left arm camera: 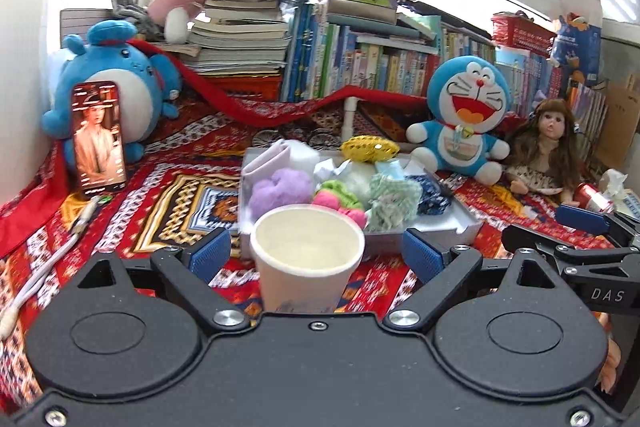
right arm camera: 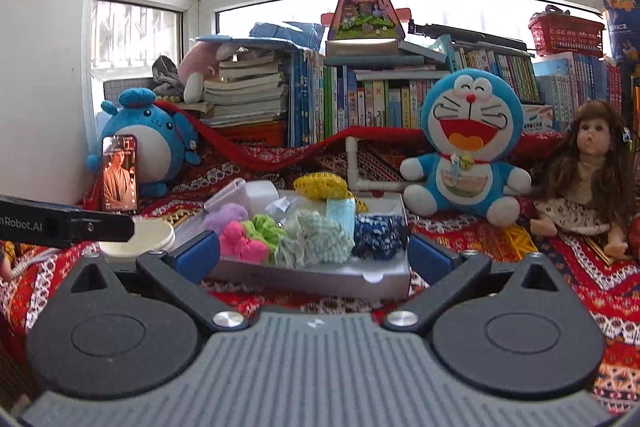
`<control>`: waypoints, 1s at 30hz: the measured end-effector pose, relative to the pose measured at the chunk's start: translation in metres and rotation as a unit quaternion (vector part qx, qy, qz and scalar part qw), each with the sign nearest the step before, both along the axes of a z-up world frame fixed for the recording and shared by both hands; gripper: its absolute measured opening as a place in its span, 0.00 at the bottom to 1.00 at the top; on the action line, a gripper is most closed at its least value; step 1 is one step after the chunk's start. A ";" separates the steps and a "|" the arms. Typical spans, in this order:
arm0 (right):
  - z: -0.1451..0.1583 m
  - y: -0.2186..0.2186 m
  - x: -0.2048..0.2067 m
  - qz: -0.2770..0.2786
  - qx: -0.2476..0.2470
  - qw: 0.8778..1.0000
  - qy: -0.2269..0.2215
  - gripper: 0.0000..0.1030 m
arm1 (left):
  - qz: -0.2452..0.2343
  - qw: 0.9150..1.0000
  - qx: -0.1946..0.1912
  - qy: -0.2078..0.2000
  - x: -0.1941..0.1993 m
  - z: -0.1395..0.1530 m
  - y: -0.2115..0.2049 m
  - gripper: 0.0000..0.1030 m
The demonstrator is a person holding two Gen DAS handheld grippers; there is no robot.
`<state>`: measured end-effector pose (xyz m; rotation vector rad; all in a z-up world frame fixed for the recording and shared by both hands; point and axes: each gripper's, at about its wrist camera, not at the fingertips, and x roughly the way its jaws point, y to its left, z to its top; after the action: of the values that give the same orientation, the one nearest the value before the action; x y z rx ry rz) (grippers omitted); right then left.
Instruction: Organize soft objects
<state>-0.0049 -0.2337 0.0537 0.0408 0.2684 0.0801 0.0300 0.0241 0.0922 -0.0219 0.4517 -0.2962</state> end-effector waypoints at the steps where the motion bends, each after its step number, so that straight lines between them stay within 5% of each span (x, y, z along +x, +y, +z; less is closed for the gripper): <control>1: -0.004 0.002 -0.003 -0.004 -0.004 1.000 0.001 1.00 | 0.006 1.000 0.003 -0.001 -0.004 -0.004 0.000 0.90; 14: -0.053 0.020 -0.038 -0.045 -0.023 0.998 0.025 1.00 | 0.050 0.998 0.019 0.024 -0.040 -0.062 0.002 0.90; 30: -0.085 0.024 -0.024 -0.063 -0.030 0.992 0.101 1.00 | 0.077 0.994 0.037 0.069 -0.027 -0.095 -0.003 0.90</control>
<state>-0.0284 -0.2095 -0.0315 0.0067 0.4692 -0.0587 0.0026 0.0206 -0.0025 -0.0056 0.5946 -0.1267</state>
